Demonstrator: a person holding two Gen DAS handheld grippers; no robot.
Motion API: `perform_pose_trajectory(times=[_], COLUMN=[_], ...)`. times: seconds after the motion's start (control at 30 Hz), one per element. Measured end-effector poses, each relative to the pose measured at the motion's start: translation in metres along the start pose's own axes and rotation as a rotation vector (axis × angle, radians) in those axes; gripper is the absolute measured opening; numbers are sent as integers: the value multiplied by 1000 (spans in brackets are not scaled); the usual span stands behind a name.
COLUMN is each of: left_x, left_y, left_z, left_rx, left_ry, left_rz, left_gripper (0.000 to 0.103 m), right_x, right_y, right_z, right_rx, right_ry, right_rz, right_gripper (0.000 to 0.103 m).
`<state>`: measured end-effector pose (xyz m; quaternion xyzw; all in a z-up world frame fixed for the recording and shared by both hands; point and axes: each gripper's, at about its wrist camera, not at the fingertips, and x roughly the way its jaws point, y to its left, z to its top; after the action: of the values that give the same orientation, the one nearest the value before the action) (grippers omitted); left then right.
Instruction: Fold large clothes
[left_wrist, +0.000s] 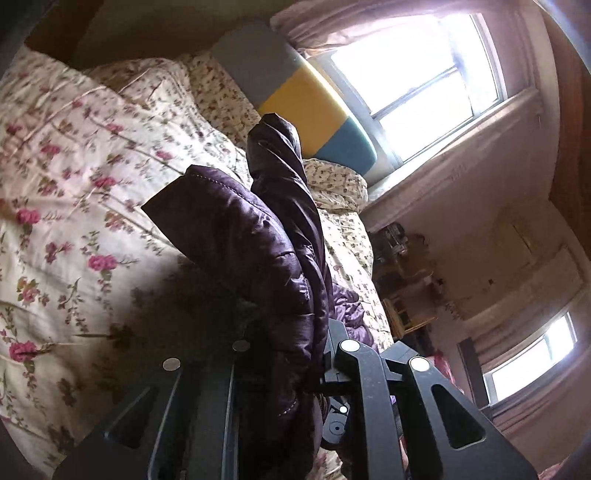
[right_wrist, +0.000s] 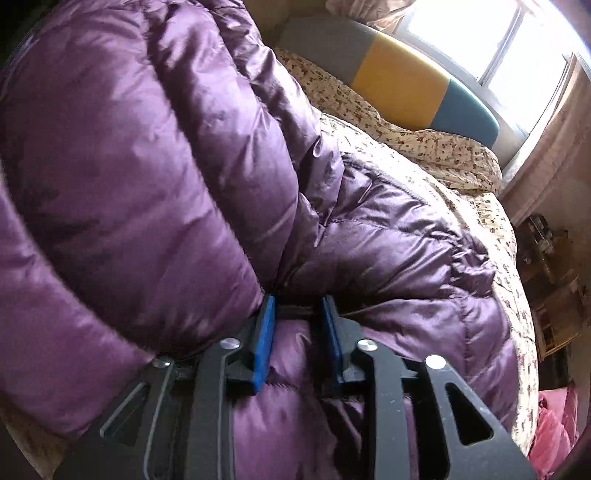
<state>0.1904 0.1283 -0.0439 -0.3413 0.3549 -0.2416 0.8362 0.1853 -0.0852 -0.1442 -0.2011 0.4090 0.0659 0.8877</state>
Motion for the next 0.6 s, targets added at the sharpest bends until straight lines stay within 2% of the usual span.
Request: perform_pose_trajectory(times=[0.07,0.1,0.33,0.6], left_x=[2,4,21,58], left_y=[-8,-16,-45,-84], left_z=[2,2,7,9], left_rx=[18,29,63,107], left_ry=[2,5,20,40], left_rz=[9,16,44,78], left_gripper=[15,15,15,15], right_x=[-11,-16,-36,-41], right_y=[-7,-12,-60,-125], right_z=[-2,-3,-16,-39], right_rx=[16,28,96,223], right_ry=[-14,-21,-22,27], right_rz=[-5,-7,-67,-196], right_gripper=[46,46,46,46])
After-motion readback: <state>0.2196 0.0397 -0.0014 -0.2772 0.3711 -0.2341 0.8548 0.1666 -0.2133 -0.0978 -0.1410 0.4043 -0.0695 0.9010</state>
